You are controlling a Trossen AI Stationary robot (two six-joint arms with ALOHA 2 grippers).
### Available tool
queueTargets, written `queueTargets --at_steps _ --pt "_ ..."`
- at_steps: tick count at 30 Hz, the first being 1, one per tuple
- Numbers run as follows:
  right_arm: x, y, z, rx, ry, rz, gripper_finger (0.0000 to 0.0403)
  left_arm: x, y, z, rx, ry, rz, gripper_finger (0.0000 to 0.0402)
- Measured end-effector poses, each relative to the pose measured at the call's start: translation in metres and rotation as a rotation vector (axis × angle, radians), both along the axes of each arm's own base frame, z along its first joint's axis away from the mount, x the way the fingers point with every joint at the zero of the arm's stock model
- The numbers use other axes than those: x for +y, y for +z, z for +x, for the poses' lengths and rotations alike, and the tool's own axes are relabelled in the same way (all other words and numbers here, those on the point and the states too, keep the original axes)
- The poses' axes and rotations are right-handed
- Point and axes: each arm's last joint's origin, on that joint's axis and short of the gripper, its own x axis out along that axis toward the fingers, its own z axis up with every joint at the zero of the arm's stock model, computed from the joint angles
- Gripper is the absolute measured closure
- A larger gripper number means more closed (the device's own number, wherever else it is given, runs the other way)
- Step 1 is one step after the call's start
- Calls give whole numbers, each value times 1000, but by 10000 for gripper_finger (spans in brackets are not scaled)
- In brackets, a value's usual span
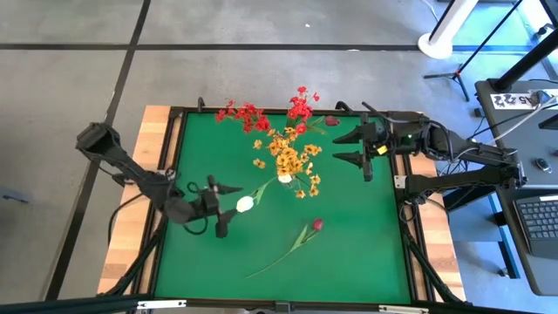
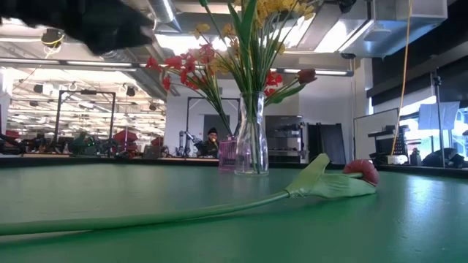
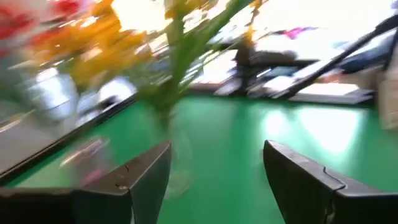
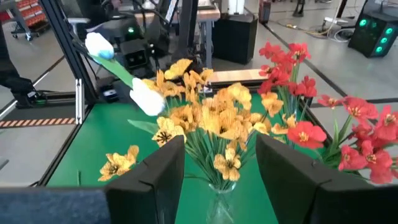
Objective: Sort flowers into vase by color
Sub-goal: Put the white tulip into the transparent vase
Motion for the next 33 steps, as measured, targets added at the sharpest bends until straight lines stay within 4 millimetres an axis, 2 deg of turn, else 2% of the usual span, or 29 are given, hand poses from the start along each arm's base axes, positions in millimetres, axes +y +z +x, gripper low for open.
queueTargets --at_steps 2,11,19,26,33 --pt "0 0 0 -4 0 -1 205 4 0 9 -48 -59 14 152" --pt "0 -1 -1 16 0 2 205 29 -8 41 -159 -101 23 152" --pt "0 -3 2 23 0 3 205 23 -2 68 -180 -106 102 152" --pt "-1 -6 4 50 0 7 205 22 2 77 -173 -35 131 163" --pt "-1 -8 7 65 1 8 205 24 2 76 -169 23 135 212"
